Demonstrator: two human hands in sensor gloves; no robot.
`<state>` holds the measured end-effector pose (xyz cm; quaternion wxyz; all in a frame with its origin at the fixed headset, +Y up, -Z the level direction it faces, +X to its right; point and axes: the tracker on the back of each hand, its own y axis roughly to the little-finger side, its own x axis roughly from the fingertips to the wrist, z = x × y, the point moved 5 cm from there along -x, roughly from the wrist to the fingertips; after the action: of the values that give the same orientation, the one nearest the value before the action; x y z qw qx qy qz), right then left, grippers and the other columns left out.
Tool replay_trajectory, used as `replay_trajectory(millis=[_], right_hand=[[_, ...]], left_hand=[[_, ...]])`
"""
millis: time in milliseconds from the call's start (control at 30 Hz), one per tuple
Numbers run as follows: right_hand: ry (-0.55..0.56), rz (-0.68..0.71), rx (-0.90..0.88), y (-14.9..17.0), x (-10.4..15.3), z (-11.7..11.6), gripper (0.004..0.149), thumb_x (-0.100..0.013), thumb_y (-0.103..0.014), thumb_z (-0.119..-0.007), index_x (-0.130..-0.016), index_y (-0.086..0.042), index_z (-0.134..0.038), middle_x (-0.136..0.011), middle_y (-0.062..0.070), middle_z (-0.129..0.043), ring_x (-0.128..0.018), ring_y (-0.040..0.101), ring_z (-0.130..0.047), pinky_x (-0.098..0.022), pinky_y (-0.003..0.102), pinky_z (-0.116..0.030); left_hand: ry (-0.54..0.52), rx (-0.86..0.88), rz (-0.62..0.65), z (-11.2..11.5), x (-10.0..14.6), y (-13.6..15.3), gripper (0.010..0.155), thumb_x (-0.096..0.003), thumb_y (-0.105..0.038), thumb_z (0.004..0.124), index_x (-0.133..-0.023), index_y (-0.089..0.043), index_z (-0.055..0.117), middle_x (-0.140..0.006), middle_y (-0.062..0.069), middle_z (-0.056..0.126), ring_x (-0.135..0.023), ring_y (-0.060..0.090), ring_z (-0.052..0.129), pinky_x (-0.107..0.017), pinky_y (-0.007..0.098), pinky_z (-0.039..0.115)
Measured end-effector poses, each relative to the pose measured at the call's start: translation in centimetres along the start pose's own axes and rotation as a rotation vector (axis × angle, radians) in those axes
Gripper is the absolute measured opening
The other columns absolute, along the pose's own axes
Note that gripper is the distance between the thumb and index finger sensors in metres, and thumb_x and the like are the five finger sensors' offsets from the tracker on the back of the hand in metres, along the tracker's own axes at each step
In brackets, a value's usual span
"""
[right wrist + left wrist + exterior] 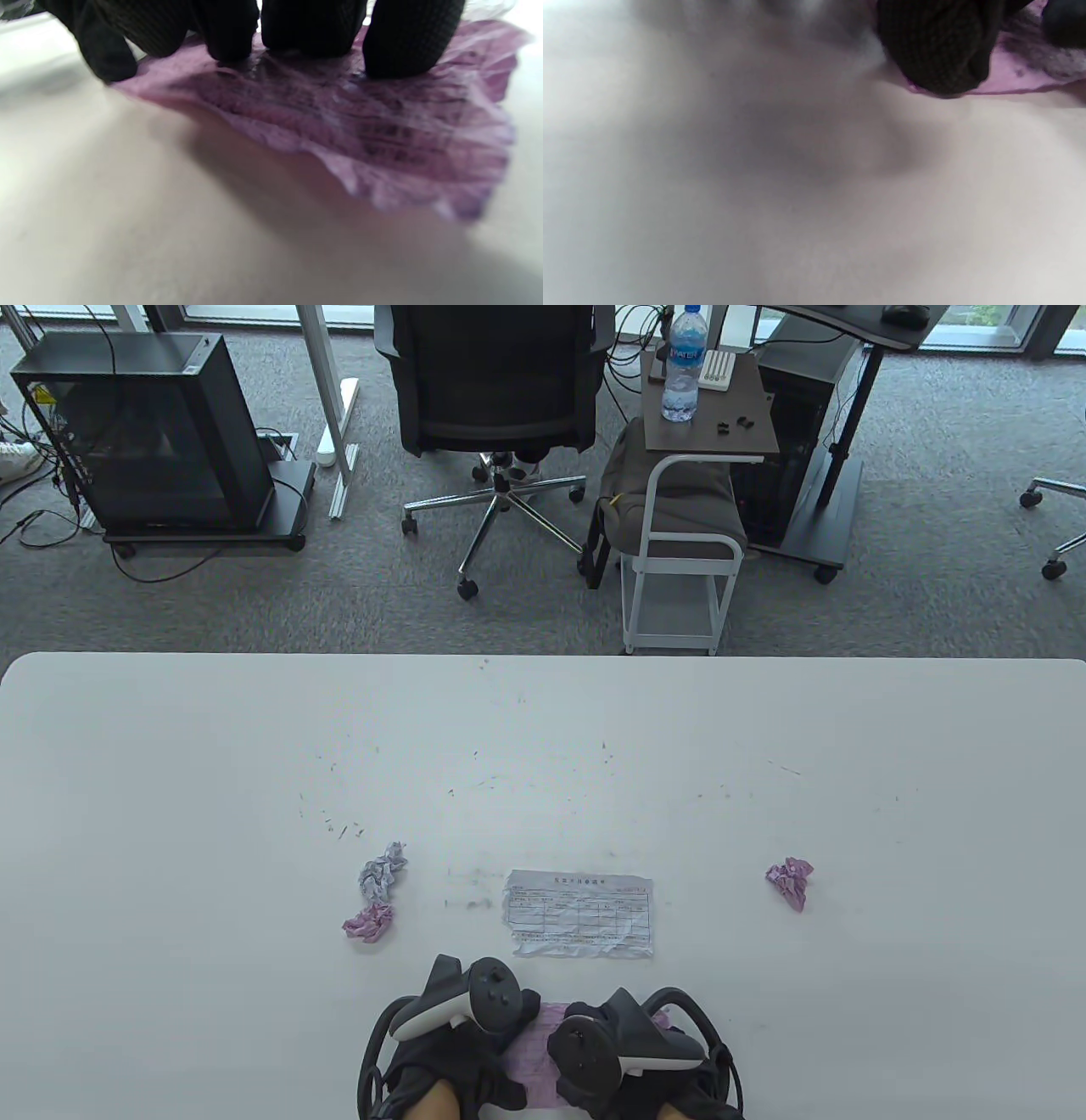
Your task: Flatten crumpled invoices and stack
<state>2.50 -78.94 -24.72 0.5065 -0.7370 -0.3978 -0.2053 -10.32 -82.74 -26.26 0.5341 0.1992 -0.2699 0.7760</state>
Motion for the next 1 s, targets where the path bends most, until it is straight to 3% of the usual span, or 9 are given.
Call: replay_trajectory(millis=[267,367,467,567,667,833,1000], right_hand=[[0.021,-0.224,-0.091,4.5,1.4,0.1,0.056,-0.057,-0.046,-0.072,-0.102,-0.016,-0.056,-0.107,0.018,-0.051,-0.085,0.039,-0.062,-0.050,0.051,-0.076],[0.062,-0.234,-0.077,5.2,1.9,0.5,0.060,-0.056,-0.046,-0.075,-0.102,-0.013,-0.056,-0.106,0.023,-0.051,-0.084,0.041,-0.065,-0.048,0.052,-0.079],[0.133,-0.315,-0.093,6.7,2.8,1.2,0.066,-0.055,-0.044,-0.077,-0.105,-0.012,-0.047,-0.109,0.030,-0.036,-0.087,0.050,-0.057,-0.048,0.055,-0.079],[0.125,-0.360,-0.172,7.9,3.1,0.8,0.070,-0.055,-0.041,-0.078,-0.106,-0.011,-0.040,-0.108,0.036,-0.032,-0.088,0.054,-0.055,-0.048,0.057,-0.079],[0.108,-0.366,-0.152,8.0,3.0,0.5,0.075,-0.055,-0.038,-0.080,-0.106,-0.007,-0.034,-0.106,0.036,-0.042,-0.085,0.050,-0.062,-0.048,0.054,-0.077],[0.055,-0.382,-0.104,7.7,2.4,0.1,0.079,-0.053,-0.036,-0.081,-0.105,-0.002,-0.033,-0.098,0.027,-0.057,-0.073,0.038,-0.073,-0.050,0.051,-0.076],[0.062,-0.392,-0.142,7.6,2.4,0.0,0.072,-0.052,-0.033,-0.082,-0.103,-0.001,-0.043,-0.080,0.012,-0.075,-0.060,0.028,-0.082,-0.046,0.048,-0.078]], left_hand=[[-0.004,0.000,0.000,0.0,0.0,-0.1,0.092,-0.0462,-0.046,0.086,-0.106,-0.041,0.017,-0.103,0.011,-0.016,-0.090,0.056,-0.015,-0.062,0.073,0.015],[-0.005,0.000,0.000,0.0,0.0,-0.1,0.092,-0.0461,-0.046,0.086,-0.106,-0.041,0.016,-0.103,0.011,-0.016,-0.090,0.056,-0.015,-0.062,0.073,0.015],[-0.005,0.003,0.001,-0.1,0.0,-0.1,0.092,-0.0463,-0.046,0.086,-0.106,-0.041,0.017,-0.103,0.011,-0.016,-0.090,0.056,-0.015,-0.062,0.073,0.015],[-0.005,0.005,0.005,-0.1,-0.1,-0.1,0.092,-0.0464,-0.045,0.086,-0.106,-0.041,0.017,-0.103,0.011,-0.016,-0.089,0.056,-0.015,-0.062,0.073,0.015],[-0.005,0.003,0.005,-0.1,-0.1,-0.1,0.091,-0.0465,-0.045,0.086,-0.107,-0.041,0.017,-0.103,0.012,-0.016,-0.089,0.056,-0.015,-0.061,0.073,0.015],[-0.006,0.001,0.007,-0.1,-0.1,0.0,0.091,-0.0465,-0.045,0.086,-0.107,-0.041,0.018,-0.103,0.012,-0.015,-0.089,0.056,-0.014,-0.061,0.073,0.015],[-0.008,0.001,0.009,-0.1,-0.1,0.0,0.091,-0.0466,-0.045,0.086,-0.107,-0.040,0.018,-0.103,0.012,-0.015,-0.089,0.057,-0.014,-0.061,0.073,0.015]])
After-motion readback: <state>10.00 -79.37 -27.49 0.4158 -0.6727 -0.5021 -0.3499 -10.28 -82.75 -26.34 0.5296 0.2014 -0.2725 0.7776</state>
